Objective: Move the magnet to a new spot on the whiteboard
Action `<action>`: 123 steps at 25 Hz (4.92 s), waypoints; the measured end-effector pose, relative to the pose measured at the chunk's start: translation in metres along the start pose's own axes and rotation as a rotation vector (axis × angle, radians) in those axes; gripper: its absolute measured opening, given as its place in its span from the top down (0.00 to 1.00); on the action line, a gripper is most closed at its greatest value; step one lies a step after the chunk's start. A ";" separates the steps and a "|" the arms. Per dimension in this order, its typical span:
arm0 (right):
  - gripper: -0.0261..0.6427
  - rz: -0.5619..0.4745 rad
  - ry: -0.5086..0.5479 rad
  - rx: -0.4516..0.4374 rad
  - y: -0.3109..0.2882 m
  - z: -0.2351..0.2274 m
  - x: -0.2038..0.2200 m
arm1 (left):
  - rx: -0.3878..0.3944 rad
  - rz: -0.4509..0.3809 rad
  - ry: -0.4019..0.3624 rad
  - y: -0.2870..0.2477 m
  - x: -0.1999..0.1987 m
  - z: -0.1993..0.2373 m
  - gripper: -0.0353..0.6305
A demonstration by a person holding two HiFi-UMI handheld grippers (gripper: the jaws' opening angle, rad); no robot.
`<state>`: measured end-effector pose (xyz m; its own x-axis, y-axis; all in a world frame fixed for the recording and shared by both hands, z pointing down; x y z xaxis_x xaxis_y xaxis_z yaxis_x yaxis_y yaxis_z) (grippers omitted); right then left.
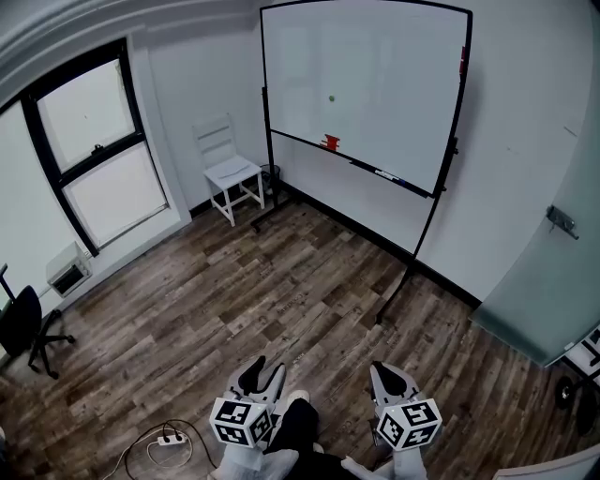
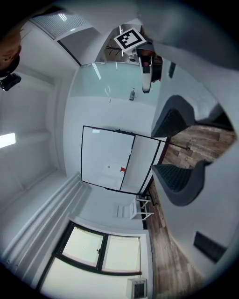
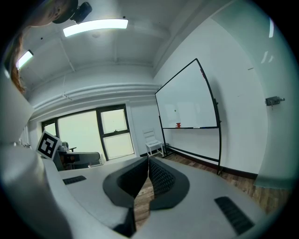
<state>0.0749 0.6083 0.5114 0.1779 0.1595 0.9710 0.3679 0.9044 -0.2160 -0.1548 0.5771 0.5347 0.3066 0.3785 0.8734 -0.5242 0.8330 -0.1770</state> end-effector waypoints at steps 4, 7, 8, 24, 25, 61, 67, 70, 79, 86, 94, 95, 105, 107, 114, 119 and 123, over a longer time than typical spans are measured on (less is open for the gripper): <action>0.92 0.006 -0.007 -0.007 -0.009 -0.003 0.004 | -0.001 0.002 -0.006 -0.008 -0.001 0.003 0.67; 0.92 0.012 -0.008 -0.012 -0.021 -0.008 0.005 | -0.007 -0.015 0.001 -0.019 -0.006 0.009 0.66; 0.92 0.014 -0.010 -0.012 -0.027 -0.010 0.005 | -0.010 -0.022 0.004 -0.024 -0.008 0.012 0.66; 0.92 0.037 -0.019 -0.034 -0.152 -0.054 -0.020 | -0.032 -0.038 0.023 -0.132 -0.063 0.074 0.66; 0.92 0.037 -0.018 -0.032 -0.161 -0.058 -0.025 | -0.020 -0.036 0.023 -0.141 -0.068 0.075 0.66; 0.92 0.036 -0.020 0.051 -0.352 -0.154 -0.075 | 0.097 0.013 -0.009 -0.337 -0.161 0.156 0.66; 0.92 0.063 -0.041 0.047 -0.357 -0.152 -0.060 | 0.105 0.060 -0.005 -0.344 -0.146 0.161 0.66; 0.92 0.077 -0.049 0.047 -0.358 -0.151 -0.057 | 0.097 0.083 0.002 -0.343 -0.140 0.166 0.66; 0.92 0.085 -0.061 0.048 -0.371 -0.161 -0.059 | 0.093 0.097 -0.009 -0.361 -0.148 0.174 0.66; 0.92 0.095 -0.059 0.036 -0.407 -0.187 -0.062 | 0.096 0.091 -0.036 -0.404 -0.168 0.183 0.66; 0.92 0.087 -0.049 0.014 -0.463 -0.219 -0.079 | 0.082 0.079 -0.023 -0.460 -0.192 0.199 0.66; 0.92 0.087 -0.047 0.012 -0.470 -0.225 -0.080 | 0.082 0.076 -0.021 -0.468 -0.195 0.200 0.66; 0.92 0.092 -0.028 -0.025 -0.549 -0.268 -0.093 | 0.097 0.077 -0.012 -0.545 -0.221 0.211 0.66; 0.92 0.093 -0.029 -0.027 -0.563 -0.278 -0.095 | 0.098 0.074 -0.010 -0.562 -0.226 0.214 0.66; 0.92 0.090 -0.020 -0.029 -0.607 -0.322 -0.104 | 0.098 0.065 -0.006 -0.625 -0.245 0.219 0.66; 0.92 0.079 -0.002 -0.038 -0.635 -0.350 -0.110 | 0.097 0.056 -0.011 -0.664 -0.256 0.221 0.66; 0.92 0.074 -0.008 -0.041 -0.655 -0.367 -0.113 | 0.093 0.049 -0.013 -0.686 -0.263 0.225 0.66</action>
<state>0.1485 -0.1469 0.5061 0.1992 0.2289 0.9528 0.3906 0.8732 -0.2915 -0.0546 -0.1843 0.5284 0.2689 0.4116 0.8708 -0.6096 0.7727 -0.1770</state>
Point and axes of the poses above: the fingertips, and each gripper's own axes: y backward along the fingers, z to its left, x out of its underside, the point moved 2 cm from there along y, backward along the fingers, and after that the axes turned 15 degrees about y, right-handed, at the moved point
